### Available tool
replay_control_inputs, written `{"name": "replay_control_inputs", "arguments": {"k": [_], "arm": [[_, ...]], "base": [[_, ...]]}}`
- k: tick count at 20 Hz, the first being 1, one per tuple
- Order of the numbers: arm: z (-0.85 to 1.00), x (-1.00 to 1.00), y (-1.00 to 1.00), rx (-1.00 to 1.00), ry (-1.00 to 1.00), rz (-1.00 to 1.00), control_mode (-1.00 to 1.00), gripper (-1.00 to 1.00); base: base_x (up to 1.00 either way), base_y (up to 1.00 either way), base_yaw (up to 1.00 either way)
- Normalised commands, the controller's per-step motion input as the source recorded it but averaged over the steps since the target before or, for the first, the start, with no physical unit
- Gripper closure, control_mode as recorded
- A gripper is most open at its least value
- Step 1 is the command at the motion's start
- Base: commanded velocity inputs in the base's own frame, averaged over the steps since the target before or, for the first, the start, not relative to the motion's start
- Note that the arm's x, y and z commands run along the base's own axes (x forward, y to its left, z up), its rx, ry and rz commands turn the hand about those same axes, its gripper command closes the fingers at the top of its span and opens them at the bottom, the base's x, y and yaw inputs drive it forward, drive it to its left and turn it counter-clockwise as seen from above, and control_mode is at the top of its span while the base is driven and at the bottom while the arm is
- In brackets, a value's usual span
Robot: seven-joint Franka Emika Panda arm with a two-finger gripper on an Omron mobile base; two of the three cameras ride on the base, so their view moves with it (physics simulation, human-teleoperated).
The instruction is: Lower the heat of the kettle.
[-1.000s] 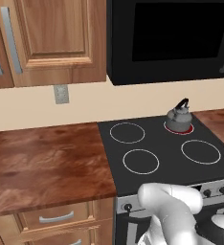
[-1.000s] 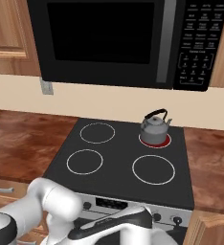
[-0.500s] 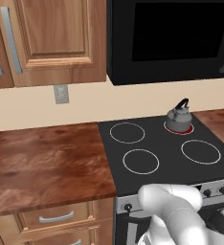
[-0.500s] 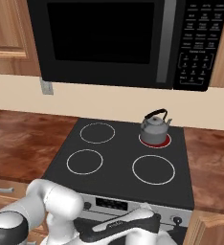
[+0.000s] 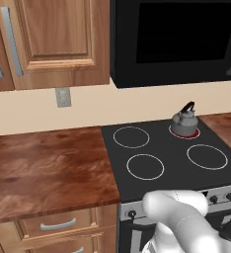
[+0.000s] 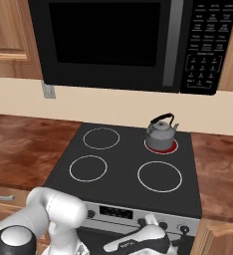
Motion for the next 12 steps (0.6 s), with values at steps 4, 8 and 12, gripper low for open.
{"name": "replay_control_inputs", "arguments": {"k": [4,8,12], "arm": [[-0.04,0.07,-0.04,0.0,-0.1,0.0,-1.0,-1.0],[-0.04,0.04,-0.09,0.0,-0.05,0.0,-1.0,-1.0],[-0.03,0.06,-0.11,0.0,0.0,0.0,-1.0,-1.0]], "base": [[0.0,0.0,0.0],[0.0,0.0,0.0],[0.0,0.0,0.0]]}}
